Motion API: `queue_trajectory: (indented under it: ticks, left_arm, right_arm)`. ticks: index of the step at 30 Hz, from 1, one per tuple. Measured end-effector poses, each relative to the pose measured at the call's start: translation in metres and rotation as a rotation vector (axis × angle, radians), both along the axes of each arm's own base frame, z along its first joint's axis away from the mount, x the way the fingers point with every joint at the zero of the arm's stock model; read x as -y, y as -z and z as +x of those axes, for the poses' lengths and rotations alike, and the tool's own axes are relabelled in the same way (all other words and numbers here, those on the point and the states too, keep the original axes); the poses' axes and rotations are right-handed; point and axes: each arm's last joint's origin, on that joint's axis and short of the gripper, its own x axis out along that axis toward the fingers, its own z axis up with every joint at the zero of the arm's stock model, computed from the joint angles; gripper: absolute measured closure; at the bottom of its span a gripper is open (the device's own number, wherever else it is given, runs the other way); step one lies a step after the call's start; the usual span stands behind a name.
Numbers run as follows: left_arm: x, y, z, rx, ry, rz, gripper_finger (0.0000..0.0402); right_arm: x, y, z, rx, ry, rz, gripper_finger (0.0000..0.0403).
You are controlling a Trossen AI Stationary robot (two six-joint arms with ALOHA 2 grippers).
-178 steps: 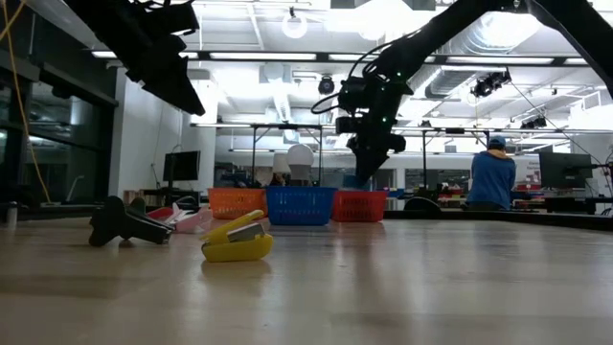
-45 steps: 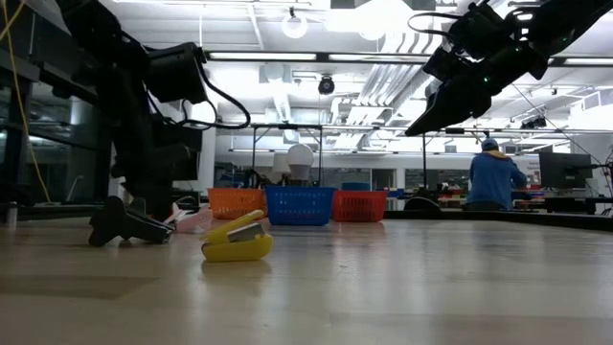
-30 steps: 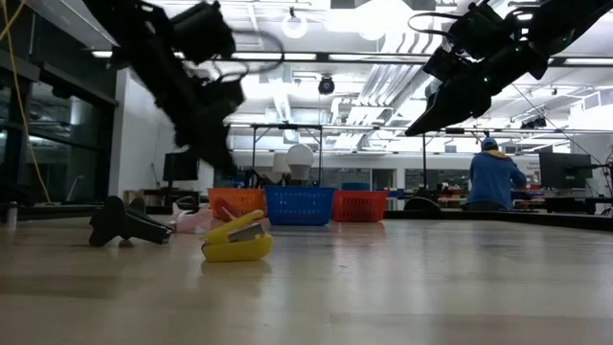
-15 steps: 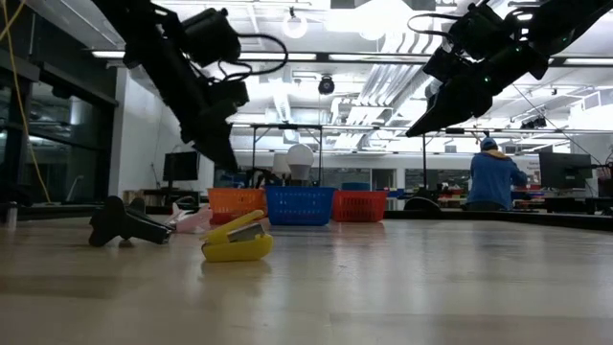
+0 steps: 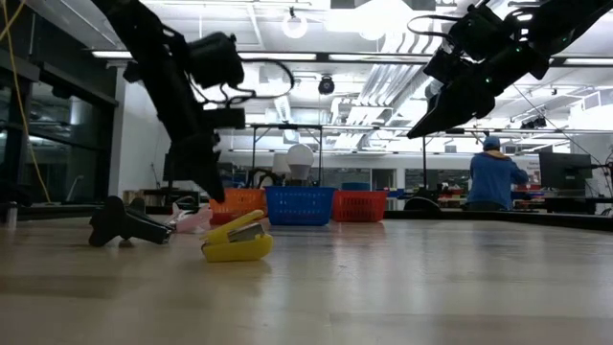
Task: Pick and place Stapler, Stapler remover, tape
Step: Put the red stapler into the blue basket
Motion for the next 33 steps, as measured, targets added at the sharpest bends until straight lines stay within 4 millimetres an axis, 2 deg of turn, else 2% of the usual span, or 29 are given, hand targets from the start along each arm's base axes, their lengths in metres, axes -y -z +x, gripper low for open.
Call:
queue_trajectory:
  ticks: [8, 16, 19, 29, 33]
  left_arm:
    - [-0.003, 0.024, 0.010, -0.053, 0.015, 0.010, 0.0152]
    - [-0.012, 0.030, 0.011, -0.049, 0.003, -0.018, 0.0160]
    - [-0.015, 0.030, 0.010, -0.044, 0.006, -0.051, 0.0186]
    - [-0.015, 0.032, 0.008, -0.055, 0.018, -0.105, 0.0309]
    - [-0.015, 0.032, 0.008, -0.054, 0.020, -0.116, 0.0330]
  right_arm:
    - [0.000, 0.000, 0.000, -0.003, -0.003, 0.002, 0.0195]
    - [0.000, 0.000, 0.000, -0.004, -0.003, 0.003, 0.0195]
    - [0.000, 0.001, 0.000, -0.005, -0.003, 0.004, 0.0195]
    - [0.000, 0.001, 0.000, -0.008, -0.003, 0.006, 0.0195]
    - [0.000, 0.001, 0.000, -0.008, -0.003, 0.006, 0.0195]
